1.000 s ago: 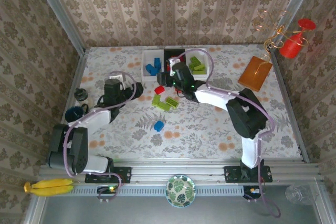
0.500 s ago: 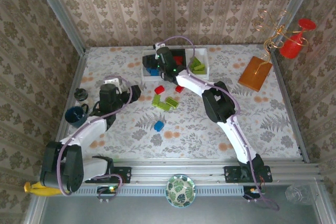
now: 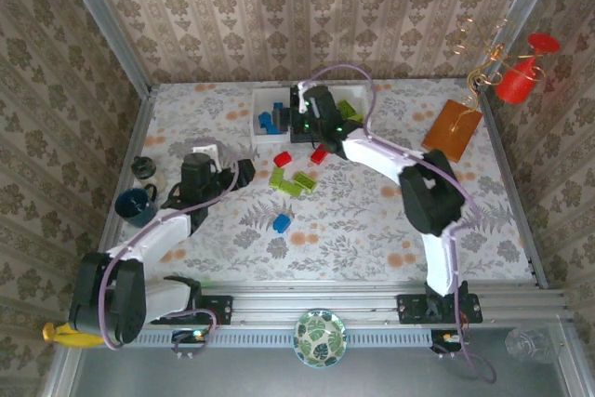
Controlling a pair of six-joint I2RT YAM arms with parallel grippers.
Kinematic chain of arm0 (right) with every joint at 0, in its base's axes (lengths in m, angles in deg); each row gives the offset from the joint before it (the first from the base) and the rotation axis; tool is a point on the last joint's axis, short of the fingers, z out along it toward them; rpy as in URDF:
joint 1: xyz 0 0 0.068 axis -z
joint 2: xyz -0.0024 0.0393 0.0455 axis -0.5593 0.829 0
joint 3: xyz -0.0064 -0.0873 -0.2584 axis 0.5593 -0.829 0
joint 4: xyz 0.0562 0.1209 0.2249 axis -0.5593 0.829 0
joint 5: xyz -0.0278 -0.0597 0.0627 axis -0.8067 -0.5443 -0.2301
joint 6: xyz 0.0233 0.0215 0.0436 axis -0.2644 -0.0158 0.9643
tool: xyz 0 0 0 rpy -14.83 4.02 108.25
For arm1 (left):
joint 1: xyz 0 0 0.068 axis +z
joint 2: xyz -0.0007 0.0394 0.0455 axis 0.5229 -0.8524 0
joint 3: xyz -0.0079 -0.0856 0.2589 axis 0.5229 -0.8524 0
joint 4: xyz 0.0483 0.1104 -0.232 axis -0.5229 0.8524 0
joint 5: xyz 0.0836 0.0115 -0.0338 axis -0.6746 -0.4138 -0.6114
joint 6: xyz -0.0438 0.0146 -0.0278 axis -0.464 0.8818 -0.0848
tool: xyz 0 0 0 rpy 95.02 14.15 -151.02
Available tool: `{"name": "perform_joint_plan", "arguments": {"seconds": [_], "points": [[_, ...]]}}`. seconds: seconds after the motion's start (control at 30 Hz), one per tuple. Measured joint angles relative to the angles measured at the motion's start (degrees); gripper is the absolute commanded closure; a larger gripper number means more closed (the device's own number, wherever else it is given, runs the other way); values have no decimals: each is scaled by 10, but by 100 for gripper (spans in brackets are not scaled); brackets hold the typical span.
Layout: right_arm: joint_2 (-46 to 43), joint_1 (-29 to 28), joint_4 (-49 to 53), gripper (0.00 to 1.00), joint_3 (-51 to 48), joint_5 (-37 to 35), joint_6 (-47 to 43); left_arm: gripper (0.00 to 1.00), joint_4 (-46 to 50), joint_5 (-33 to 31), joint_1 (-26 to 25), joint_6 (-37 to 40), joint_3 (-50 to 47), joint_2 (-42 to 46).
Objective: Sort the legos into containers by color
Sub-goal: Place the lego in the container, then pick up the lego from the center of the table.
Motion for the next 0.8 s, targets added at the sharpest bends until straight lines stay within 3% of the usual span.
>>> {"name": "perform_joint_plan", "arguments": {"seconds": [0.17,0.3,0.57,0.8], "points": [[-183,2,-2,12,-192,-15,-17,14,35,-13,-68,39,48,-86],[-269,8,13,11,-287,-38,-31,14,59,-25,-97,88,118,-172],[-344,29,28,11,-410,-57,-38,17,103,-53,-113,170,254,-332],[-370,35,17,11,-438,-56,-38,26,149,-76,-113,215,348,-417]]}}
